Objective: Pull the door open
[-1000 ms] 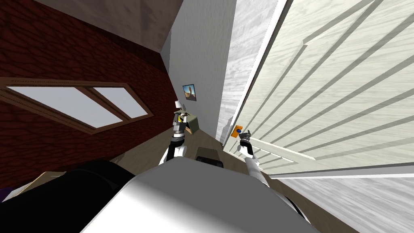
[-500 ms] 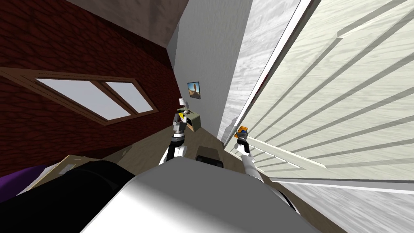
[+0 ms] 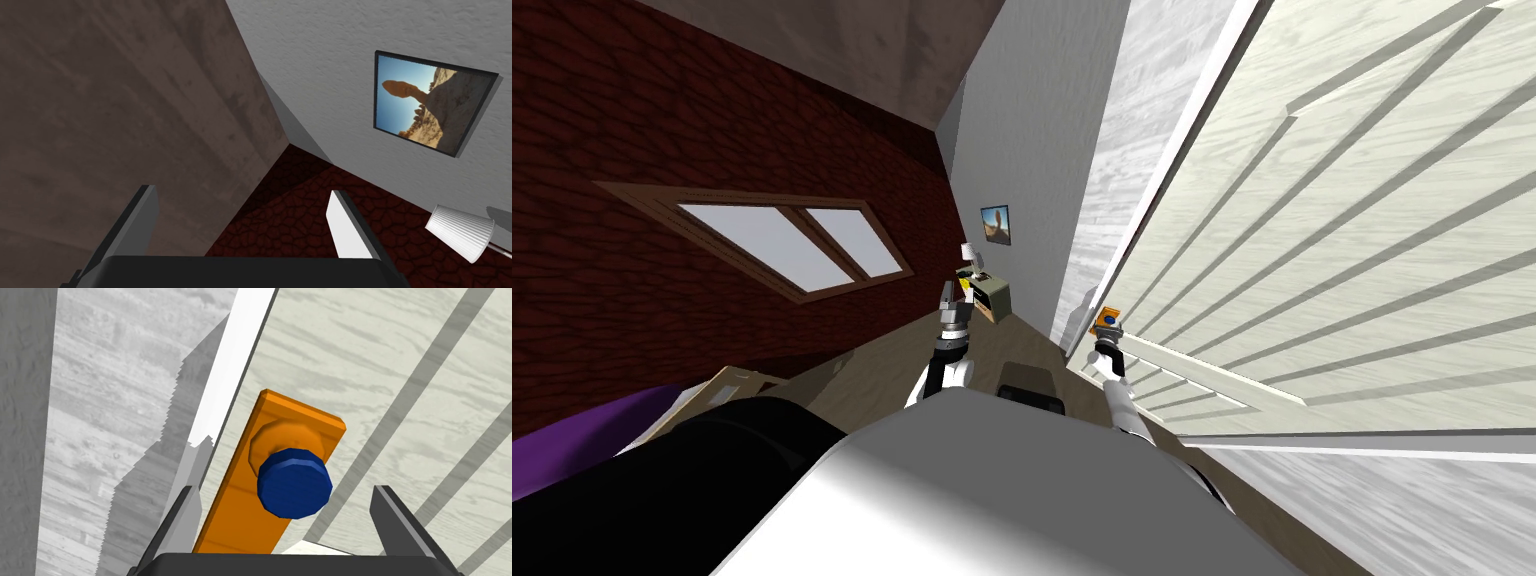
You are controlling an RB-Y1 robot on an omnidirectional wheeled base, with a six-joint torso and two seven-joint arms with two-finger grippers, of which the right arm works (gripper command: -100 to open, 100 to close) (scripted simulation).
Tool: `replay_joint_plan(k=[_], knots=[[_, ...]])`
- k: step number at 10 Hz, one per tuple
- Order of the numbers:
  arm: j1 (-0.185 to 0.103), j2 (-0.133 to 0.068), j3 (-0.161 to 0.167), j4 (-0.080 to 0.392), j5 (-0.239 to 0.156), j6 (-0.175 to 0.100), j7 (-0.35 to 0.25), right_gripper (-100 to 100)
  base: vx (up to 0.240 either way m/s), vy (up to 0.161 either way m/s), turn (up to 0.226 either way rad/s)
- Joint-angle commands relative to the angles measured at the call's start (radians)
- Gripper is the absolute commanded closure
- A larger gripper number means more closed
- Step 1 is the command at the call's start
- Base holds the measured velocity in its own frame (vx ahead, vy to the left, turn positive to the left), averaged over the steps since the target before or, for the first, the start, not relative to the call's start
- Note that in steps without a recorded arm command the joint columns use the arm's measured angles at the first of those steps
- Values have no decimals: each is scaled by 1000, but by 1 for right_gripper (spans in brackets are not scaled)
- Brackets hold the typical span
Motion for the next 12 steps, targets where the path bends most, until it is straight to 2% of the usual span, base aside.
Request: replay_joint_plan(k=[1, 5, 9, 10, 11, 12], knots=[[-4, 13, -2, -5, -35, 1, -48, -100, -108, -29, 45], [-14, 44, -7, -14, -105, 1, -139, -100, -86, -24, 38], [-21, 71, -11, -21, -160, 2, -208, -100, -61, -18, 31], [-19, 69, -11, -24, -152, 3, -195, -100, -24, -11, 7], [-10, 36, -16, -23, -160, 7, -219, -100, 50, -5, 105], [-6, 23, -18, -22, -162, 9, -228, -100, 88, -14, 80]])
